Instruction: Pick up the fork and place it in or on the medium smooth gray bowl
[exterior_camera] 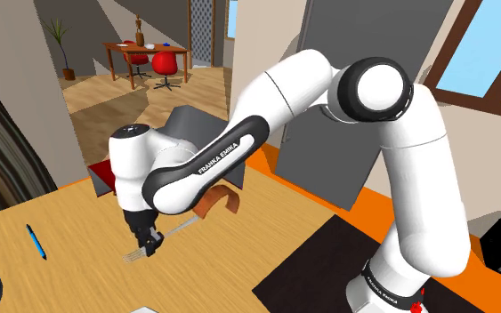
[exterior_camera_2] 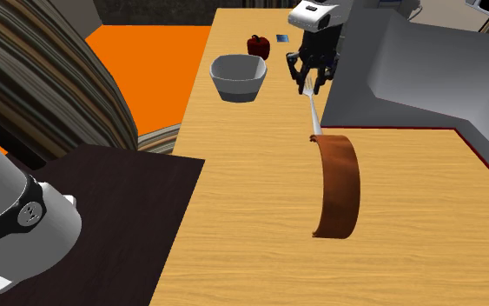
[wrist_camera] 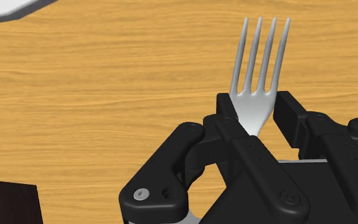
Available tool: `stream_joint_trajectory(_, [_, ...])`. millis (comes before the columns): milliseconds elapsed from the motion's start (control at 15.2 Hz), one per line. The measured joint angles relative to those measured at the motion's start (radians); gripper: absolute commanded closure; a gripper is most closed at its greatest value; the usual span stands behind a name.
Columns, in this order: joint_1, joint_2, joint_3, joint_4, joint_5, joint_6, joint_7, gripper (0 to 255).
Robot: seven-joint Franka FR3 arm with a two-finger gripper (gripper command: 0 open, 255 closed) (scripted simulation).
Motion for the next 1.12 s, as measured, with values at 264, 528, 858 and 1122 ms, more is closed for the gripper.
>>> stream_joint_trajectory(264, [-0.016, -0.038, 0.022, 0.002, 0.027, -0.036, -0.014, 255])
stream_joint_trajectory(528, [-0.030, -0.071, 0.040, 0.010, 0.052, -0.072, -0.029, 255])
stream_joint_trajectory(858, [-0.026, -0.103, 0.060, 0.011, 0.072, -0.101, -0.019, 255])
stream_joint_trajectory(1122, [0.022, -0.131, 0.084, -0.041, 0.076, -0.078, 0.063, 255])
